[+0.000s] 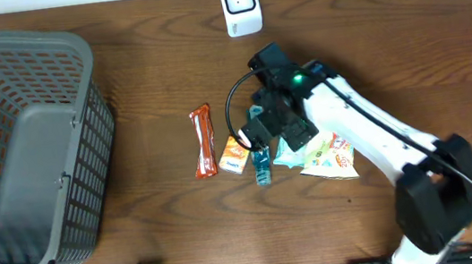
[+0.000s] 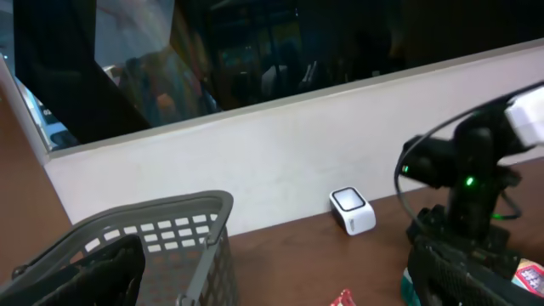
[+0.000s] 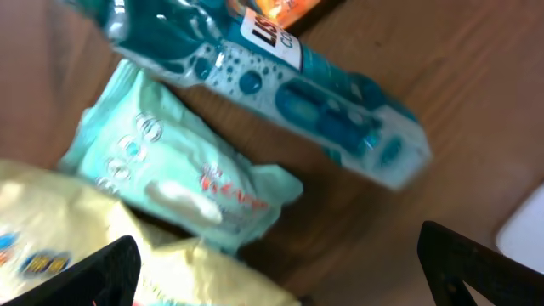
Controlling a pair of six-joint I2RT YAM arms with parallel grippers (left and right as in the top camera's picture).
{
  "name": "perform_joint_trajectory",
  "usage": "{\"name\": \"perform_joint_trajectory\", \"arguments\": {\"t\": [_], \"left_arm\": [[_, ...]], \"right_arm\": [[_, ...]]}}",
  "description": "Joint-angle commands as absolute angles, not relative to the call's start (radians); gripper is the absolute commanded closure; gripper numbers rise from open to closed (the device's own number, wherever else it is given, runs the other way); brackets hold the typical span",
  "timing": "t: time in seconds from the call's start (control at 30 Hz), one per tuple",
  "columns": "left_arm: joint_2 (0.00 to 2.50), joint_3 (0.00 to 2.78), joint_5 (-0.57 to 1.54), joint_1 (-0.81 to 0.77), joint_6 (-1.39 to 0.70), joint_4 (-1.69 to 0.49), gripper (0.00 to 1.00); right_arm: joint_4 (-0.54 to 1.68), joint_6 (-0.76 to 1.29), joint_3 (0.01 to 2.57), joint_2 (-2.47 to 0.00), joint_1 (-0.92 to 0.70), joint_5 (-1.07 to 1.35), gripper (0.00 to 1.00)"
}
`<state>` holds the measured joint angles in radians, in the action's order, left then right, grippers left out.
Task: Scan the item barcode
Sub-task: 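Grasp the blue bottle with the right gripper, nudging the orange box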
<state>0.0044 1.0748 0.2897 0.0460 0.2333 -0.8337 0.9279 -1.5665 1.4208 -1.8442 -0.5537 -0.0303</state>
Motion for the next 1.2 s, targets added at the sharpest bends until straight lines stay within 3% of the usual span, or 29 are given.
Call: {"name": "perform_joint_trajectory", "arguments": {"t": [0.0, 0.83, 1.0, 1.1, 1.13, 1.17], "left_arm": [[0.003, 1.076, 0.295, 0.051, 0.232, -0.833, 0.02], [0.003, 1.076, 0.295, 0.051, 0.232, -0.912, 0.02], [0.003, 1.076, 0.295, 0.051, 0.232, -0.92, 0.02], [0.003, 1.076, 0.295, 0.051, 0.232, -0.924, 0.02], [0.003, 1.076, 0.295, 0.051, 0.233, -0.927, 0.02], [0.003, 1.076, 0.295, 0.051, 0.232, -0.927, 0.02]], "right_arm": [[0.904, -1.595, 1.424, -1.871, -0.551, 0.019, 0.01], [0.843, -1.632, 1.424, -1.982, -0.579, 0.197, 0.04], [0.837, -1.589, 1.423, -1.988, -0.576, 0.202, 0.18], [0.837, -1.533, 1.422, -1.991, -0.572, 0.202, 0.38], [0.835, -1.511, 1.42, -1.991, -0.57, 0.205, 0.51], [0.828, -1.467, 1.418, -1.991, -0.564, 0.213, 0.54]]}}
